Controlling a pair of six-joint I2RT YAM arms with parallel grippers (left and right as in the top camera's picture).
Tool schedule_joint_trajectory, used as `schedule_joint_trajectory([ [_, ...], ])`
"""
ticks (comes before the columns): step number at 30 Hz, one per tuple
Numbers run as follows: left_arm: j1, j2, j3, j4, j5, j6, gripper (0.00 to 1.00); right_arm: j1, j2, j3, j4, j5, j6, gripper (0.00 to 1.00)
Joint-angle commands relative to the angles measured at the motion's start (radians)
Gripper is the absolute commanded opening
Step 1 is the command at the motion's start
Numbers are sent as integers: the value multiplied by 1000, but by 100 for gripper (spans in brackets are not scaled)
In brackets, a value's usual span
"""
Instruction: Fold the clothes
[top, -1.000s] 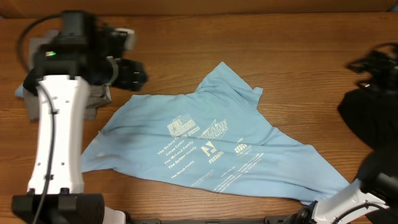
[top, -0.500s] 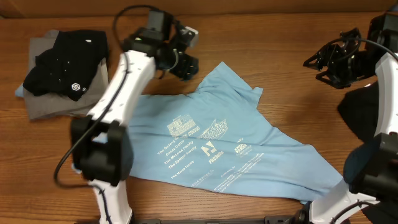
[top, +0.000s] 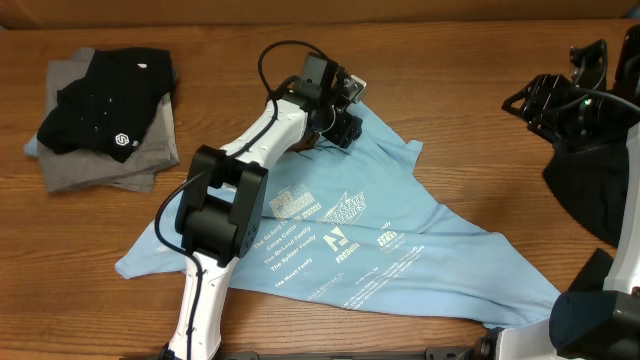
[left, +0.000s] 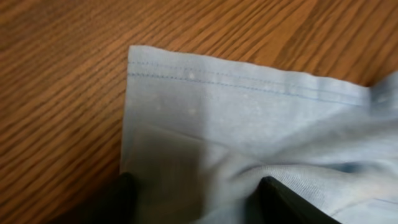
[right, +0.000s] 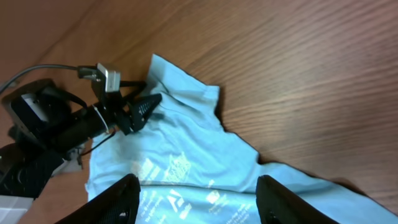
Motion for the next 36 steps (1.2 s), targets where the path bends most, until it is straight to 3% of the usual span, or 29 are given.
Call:
schedule_joint_trajectory([
  [1,3,27,15,14,-11,-16,64,4,-8,10,-4,37,-3,63],
  [4,3,37,15,22,-33,-16,53,4,-8,10,-3,46,-3,63],
  [8,7,41,15,24,-47,-47,10,4,-8,10,-3,64,-3,64],
  [9,11,41,15,32,-69,-76,4,4,-8,10,-3,68,-2,63],
  [15,101,34,156,-1,-196,-207,4,4,-8,10,-7,84,1,63],
  [24,336,34,513,-63,-148,-316,4,4,-8,-42,-4,229,57,70],
  [25,349,34,529,-67,-128,-319,5,4,-8,-55,1,246,63,71],
  [28,373,34,552,-90,-80,-318,31,4,-8,-109,31,276,88,74],
  [30,376,34,553,-114,-77,-317,60,4,-6,-160,74,275,88,74],
  [31,376,34,555,-132,-77,-316,67,4,-6,-195,108,272,89,75],
  [36,376,33,607,-235,-75,-272,73,12,-6,-345,278,216,88,74],
])
